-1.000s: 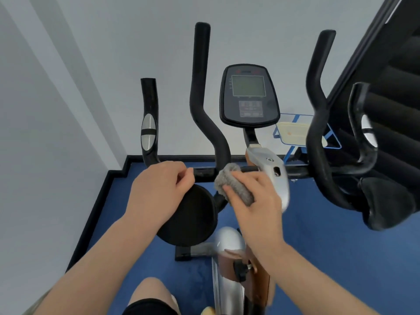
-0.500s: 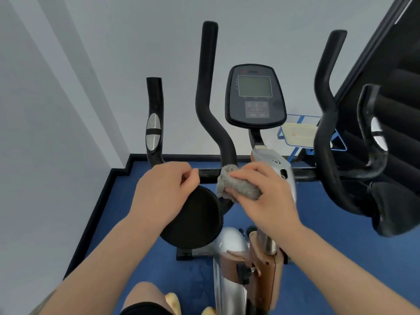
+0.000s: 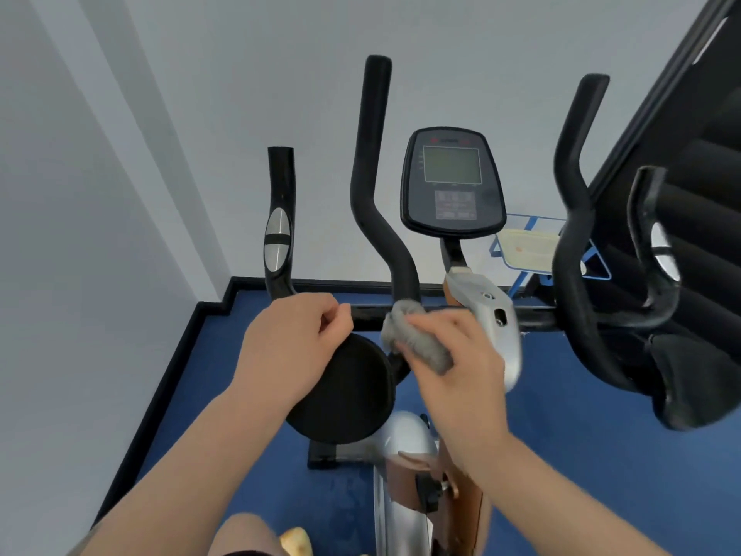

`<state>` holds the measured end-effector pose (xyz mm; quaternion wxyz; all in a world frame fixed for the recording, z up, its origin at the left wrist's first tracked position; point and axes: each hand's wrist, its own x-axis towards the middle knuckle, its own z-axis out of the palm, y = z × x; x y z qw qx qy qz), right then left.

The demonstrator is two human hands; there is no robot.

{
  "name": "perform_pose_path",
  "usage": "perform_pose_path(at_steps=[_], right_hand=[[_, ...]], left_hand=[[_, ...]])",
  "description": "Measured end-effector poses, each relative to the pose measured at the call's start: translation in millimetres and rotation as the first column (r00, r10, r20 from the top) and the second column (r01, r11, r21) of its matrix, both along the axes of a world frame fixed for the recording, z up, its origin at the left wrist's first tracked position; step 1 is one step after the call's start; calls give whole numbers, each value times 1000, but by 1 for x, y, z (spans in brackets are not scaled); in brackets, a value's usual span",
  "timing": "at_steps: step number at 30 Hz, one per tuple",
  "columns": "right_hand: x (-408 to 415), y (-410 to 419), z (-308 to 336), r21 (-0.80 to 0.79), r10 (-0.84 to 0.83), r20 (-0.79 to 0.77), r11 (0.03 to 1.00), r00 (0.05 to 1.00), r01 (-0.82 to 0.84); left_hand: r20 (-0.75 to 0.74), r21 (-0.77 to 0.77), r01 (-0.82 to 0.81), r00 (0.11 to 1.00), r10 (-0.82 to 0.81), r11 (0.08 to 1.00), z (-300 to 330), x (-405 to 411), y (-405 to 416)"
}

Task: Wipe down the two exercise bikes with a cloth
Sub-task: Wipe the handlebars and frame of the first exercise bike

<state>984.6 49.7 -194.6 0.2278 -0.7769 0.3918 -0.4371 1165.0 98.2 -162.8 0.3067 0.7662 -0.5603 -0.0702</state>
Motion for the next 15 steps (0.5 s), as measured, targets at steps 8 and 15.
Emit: perform_pose_path(at_steps=[8, 15], right_hand=[[-3, -29, 12, 42, -24, 3, 999, 1000, 24], [4, -47, 28, 39, 0, -30, 999, 1000, 1]], left_hand=[[8, 27, -15, 1000, 15, 1000, 2, 0, 0], [15, 43, -11, 1000, 10, 999, 2, 0, -2]])
